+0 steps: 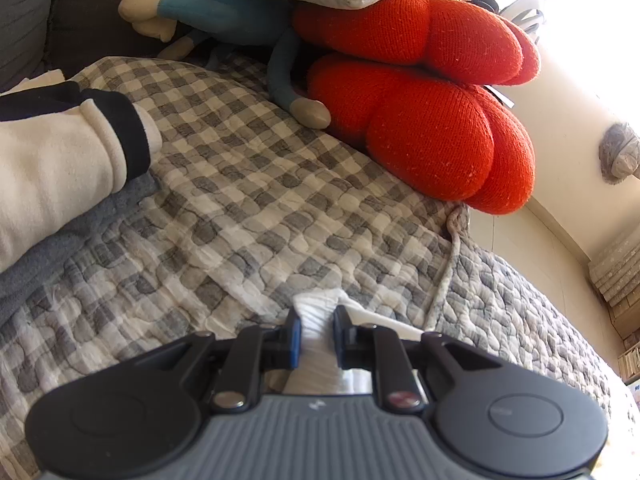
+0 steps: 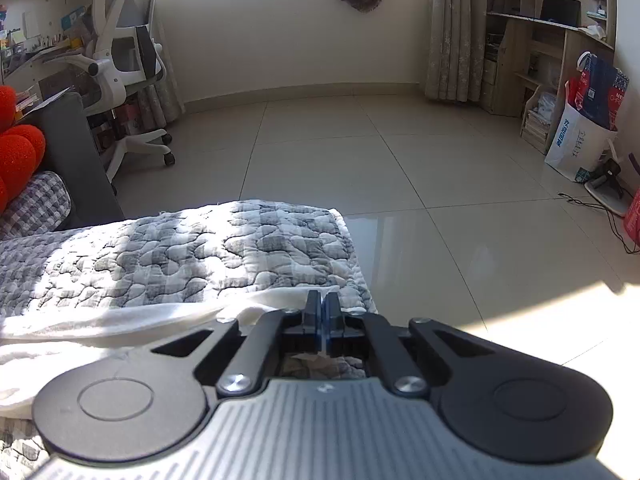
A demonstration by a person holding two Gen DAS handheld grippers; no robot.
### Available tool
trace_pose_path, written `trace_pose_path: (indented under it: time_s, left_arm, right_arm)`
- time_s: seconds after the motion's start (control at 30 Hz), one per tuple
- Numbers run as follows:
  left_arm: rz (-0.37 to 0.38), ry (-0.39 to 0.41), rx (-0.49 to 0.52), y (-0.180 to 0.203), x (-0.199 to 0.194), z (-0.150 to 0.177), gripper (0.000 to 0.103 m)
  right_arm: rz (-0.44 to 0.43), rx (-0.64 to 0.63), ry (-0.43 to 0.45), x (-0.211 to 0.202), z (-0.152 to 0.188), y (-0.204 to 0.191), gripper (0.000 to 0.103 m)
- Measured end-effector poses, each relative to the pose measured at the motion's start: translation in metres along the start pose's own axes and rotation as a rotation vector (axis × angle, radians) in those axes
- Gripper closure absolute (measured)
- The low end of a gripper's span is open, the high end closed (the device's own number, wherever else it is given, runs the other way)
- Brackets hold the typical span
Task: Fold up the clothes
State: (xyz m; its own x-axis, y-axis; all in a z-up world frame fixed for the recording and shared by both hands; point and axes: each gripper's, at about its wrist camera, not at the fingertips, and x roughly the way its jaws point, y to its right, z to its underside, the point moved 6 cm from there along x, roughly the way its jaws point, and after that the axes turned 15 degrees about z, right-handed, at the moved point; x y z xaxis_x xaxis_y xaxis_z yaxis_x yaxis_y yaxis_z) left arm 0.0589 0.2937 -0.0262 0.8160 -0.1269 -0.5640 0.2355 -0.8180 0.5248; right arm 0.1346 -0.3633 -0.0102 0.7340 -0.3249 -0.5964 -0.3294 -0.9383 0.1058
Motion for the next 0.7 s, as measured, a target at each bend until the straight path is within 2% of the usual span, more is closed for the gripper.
trace_pose_path:
  time_s: [0.17, 0.33, 0.43, 0.53, 0.7]
  left_arm:
    - [0.033, 0.016, -0.008, 0.002, -0.007, -0.006, 0.087]
    - [0.077, 0.045, -0.011, 0.008, -0.02, -0.012, 0.087]
    - [0.093, 0.052, -0.015, 0.009, -0.025, -0.015, 0.087]
    - [0.092, 0.055, -0.009, 0.01, -0.024, -0.017, 0.087]
    - [0.052, 0.037, 0.013, 0.008, -0.008, -0.019, 0.087]
  right_arm:
    - [0.06, 0.04, 0.144, -0.04, -0.03, 0.021, 0.101]
    - [0.087, -0.015, 0.222, -0.081, -0.048, 0.032, 0.102]
    - [0.088, -0.038, 0.239, -0.1, -0.058, 0.035, 0.102]
    - [0.084, -0.038, 0.177, -0.098, -0.061, 0.035, 0.102]
    - [0.12, -0.02, -0.006, -0.036, -0.04, 0.018, 0.102]
